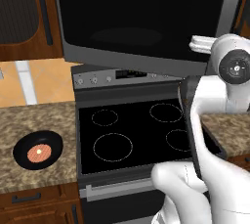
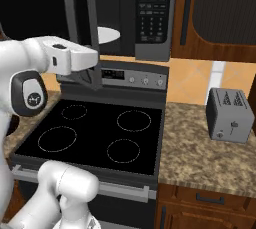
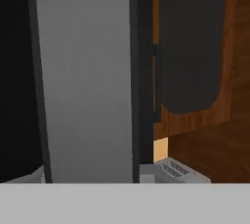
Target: Open the microwave, place the bowl with waffle inside the microwave, then close the microwave door and turn it on.
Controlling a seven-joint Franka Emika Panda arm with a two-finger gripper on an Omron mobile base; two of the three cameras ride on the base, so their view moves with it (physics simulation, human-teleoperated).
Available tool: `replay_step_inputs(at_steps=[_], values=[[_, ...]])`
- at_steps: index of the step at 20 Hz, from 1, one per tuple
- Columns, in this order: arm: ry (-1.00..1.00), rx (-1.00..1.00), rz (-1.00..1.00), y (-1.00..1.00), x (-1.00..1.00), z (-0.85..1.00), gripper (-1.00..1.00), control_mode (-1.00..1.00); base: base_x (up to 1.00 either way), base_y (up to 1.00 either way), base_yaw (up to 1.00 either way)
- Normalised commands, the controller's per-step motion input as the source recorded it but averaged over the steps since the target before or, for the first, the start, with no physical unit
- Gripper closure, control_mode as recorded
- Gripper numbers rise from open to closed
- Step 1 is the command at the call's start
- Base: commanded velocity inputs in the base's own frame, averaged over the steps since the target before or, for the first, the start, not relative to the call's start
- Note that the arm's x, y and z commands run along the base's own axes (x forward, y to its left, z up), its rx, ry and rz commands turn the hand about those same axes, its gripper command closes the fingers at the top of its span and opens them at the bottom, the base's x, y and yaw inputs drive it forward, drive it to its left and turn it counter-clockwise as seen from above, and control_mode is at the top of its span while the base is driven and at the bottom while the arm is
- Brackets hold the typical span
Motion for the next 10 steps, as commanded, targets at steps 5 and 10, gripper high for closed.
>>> replay_step_inputs(at_steps=[5,10], values=[[-0.13,-0.26,-0.18,0.73,-1.00,-0.08,1.00,-1.00,0.00,0.00,0.00],[-0.03,-0.29,-0.22,1.00,-1.00,-0.31,1.00,-1.00,0.00,0.00,0.00]])
